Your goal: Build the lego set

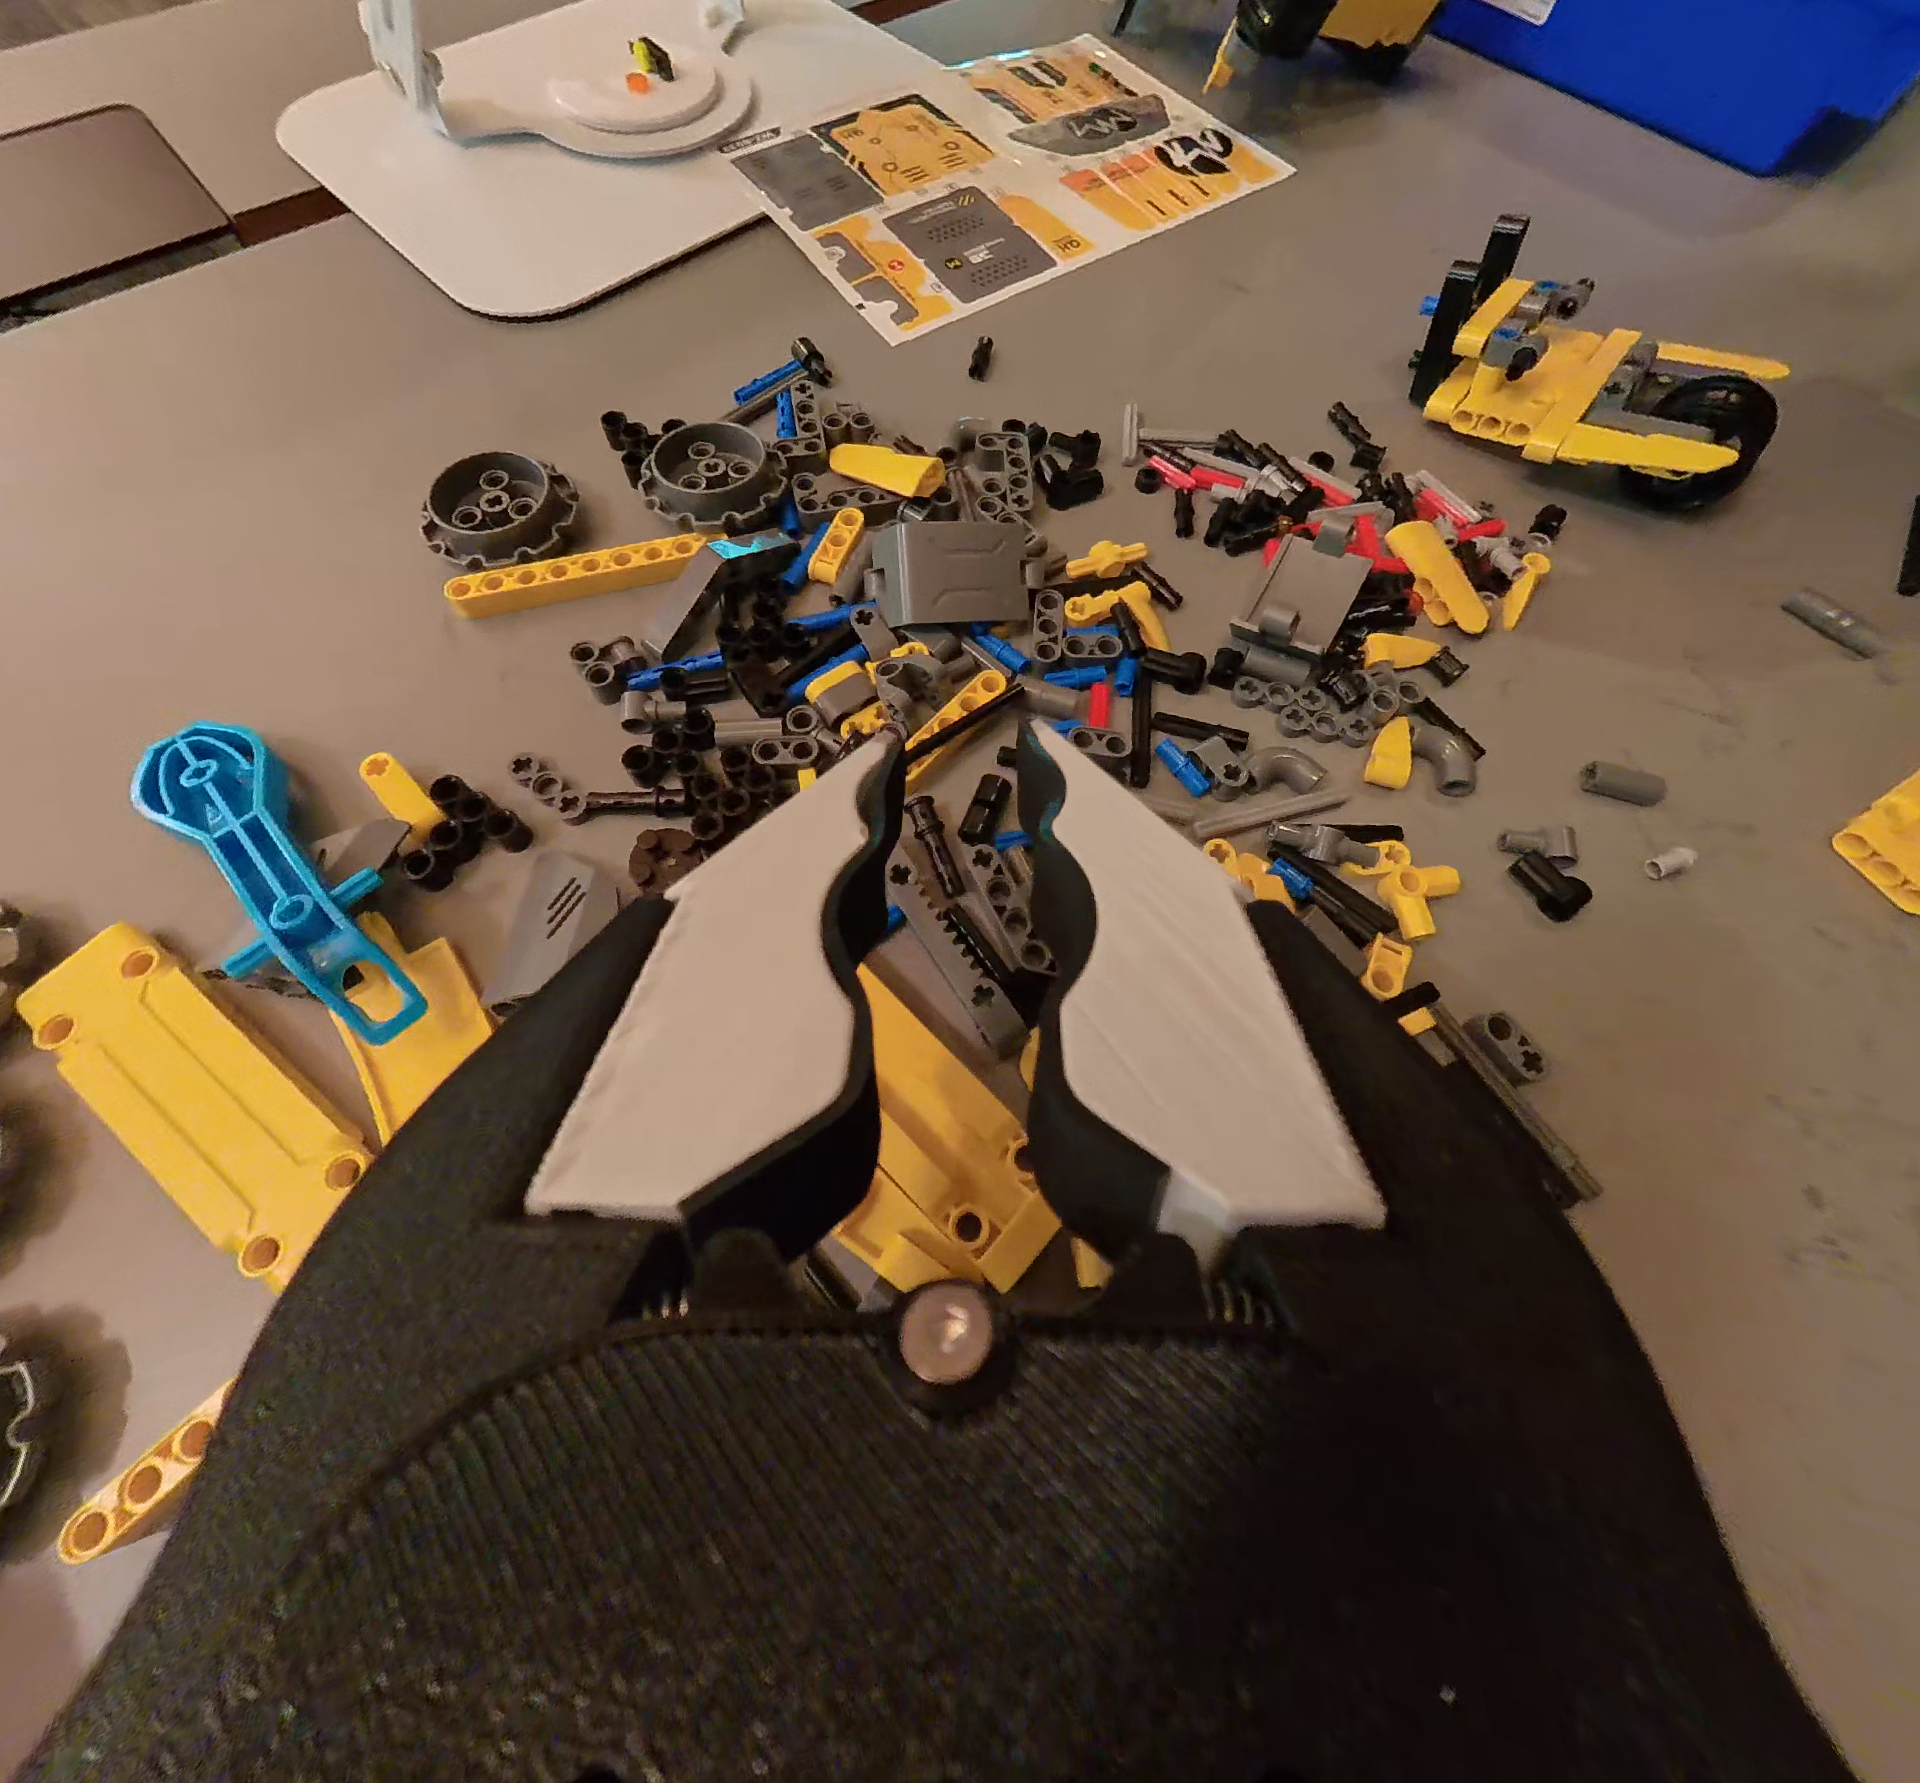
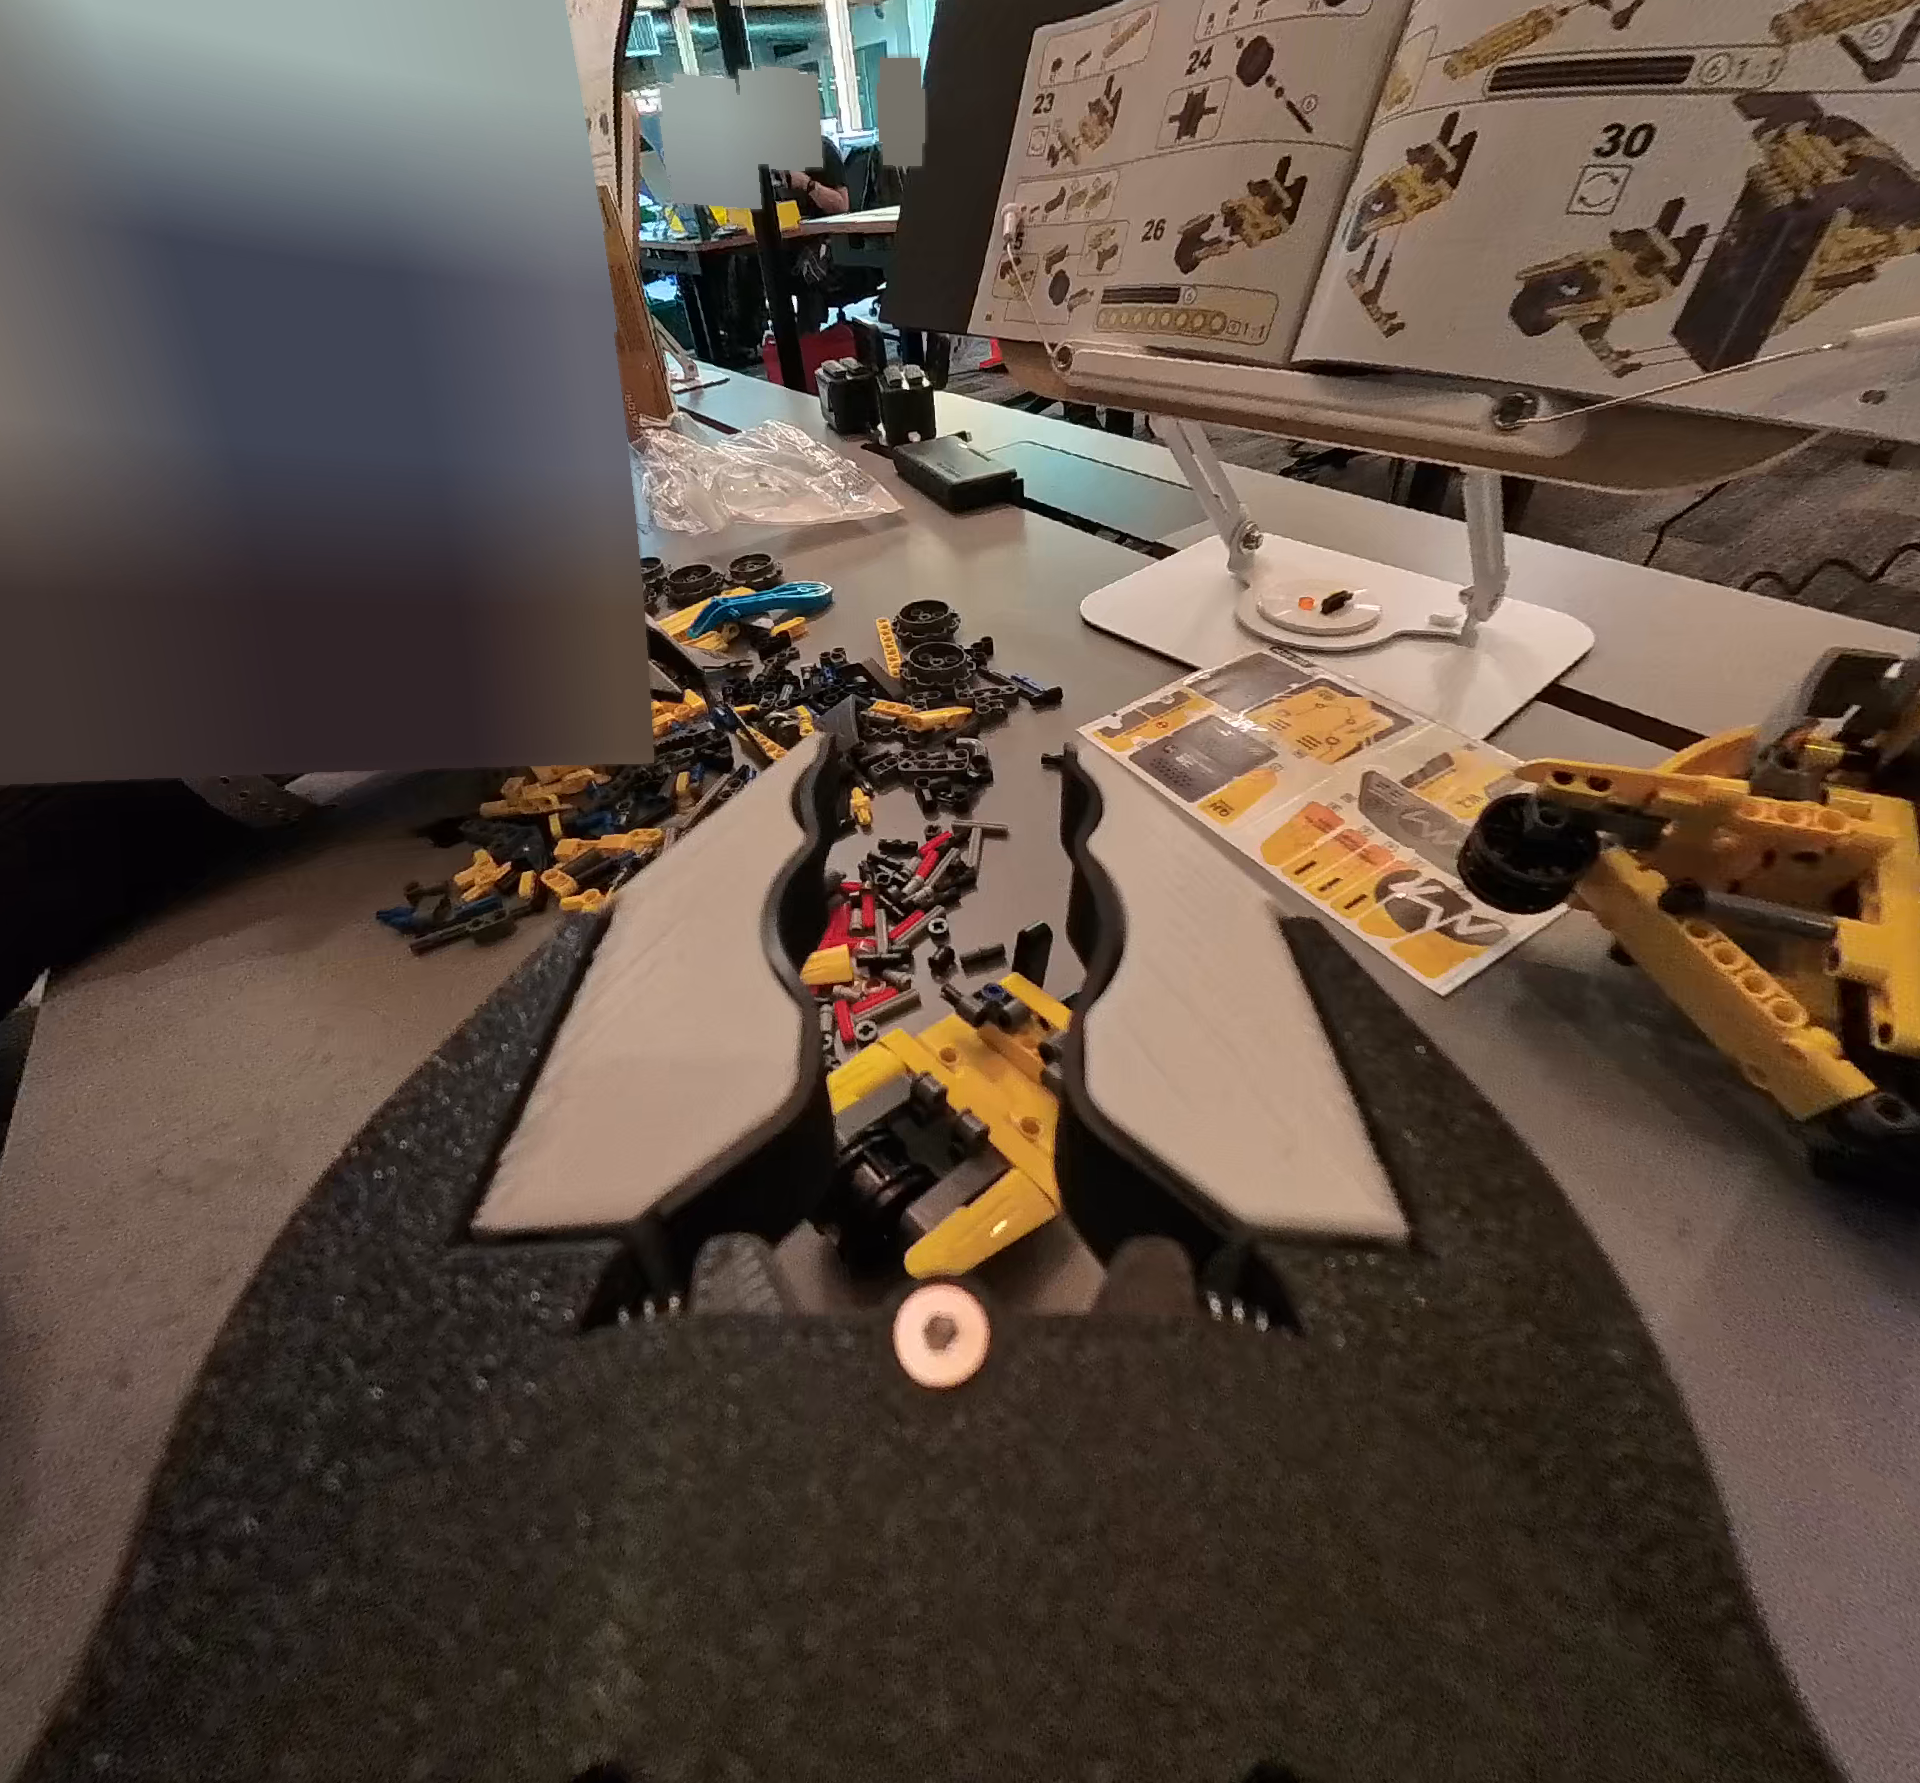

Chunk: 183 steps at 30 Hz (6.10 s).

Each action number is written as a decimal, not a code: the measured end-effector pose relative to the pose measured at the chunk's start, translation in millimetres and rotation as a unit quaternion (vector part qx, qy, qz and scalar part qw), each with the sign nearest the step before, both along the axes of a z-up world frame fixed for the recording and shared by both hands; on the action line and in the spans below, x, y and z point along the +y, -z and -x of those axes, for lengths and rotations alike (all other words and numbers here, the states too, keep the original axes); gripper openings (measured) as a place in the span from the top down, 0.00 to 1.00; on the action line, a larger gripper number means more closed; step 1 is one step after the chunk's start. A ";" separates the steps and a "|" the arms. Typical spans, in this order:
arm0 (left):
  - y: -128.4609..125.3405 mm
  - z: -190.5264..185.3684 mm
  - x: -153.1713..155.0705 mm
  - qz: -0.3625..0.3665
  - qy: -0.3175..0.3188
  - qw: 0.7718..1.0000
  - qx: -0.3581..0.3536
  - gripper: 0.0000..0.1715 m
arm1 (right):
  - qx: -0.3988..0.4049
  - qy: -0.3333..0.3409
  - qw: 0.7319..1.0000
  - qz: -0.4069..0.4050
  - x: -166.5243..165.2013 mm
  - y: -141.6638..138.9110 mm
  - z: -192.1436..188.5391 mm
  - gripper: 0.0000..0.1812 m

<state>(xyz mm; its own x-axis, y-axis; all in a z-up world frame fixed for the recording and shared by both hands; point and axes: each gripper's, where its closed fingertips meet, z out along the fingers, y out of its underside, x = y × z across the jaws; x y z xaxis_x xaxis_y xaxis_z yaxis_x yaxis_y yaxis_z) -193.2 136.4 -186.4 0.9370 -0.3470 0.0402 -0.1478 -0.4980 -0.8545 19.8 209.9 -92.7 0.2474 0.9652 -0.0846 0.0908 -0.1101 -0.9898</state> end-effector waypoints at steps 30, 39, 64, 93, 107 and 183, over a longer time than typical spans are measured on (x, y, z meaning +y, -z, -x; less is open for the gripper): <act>1.0 -4.3 -0.3 0.001 0.004 1.000 0.013 0.90 | -0.008 -0.012 1.000 -0.007 -7.7 1.5 5.1 0.77; -20.4 7.9 2.2 -0.059 -0.021 0.997 0.040 0.91 | -0.018 0.005 1.000 0.014 7.5 13.4 0.4 0.77; -19.6 24.8 5.2 -0.066 -0.053 0.995 0.051 0.91 | -0.006 -0.004 1.000 0.029 6.8 14.3 0.4 0.79; 24.2 -31.6 -21.2 0.058 0.121 0.989 0.061 0.92 | -0.016 -0.002 1.000 0.026 6.4 19.2 2.7 0.78; 32.7 -26.0 -21.2 0.078 0.109 0.988 0.083 0.91 | -0.022 -0.002 0.999 0.032 8.5 24.5 3.5 0.78; -38.0 -53.5 -20.0 -0.093 0.122 0.987 0.042 0.98 | -0.153 -0.083 0.981 0.092 -66.7 63.2 113.4 0.80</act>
<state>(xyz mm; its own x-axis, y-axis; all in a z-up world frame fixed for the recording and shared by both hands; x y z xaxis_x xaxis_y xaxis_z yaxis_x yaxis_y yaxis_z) -139.7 116.3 -148.4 0.8221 -0.5565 -0.1201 -0.3181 -0.2741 -0.9076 -93.6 143.2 -155.9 0.1296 0.9695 -0.2078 0.4112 -0.2432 -0.8785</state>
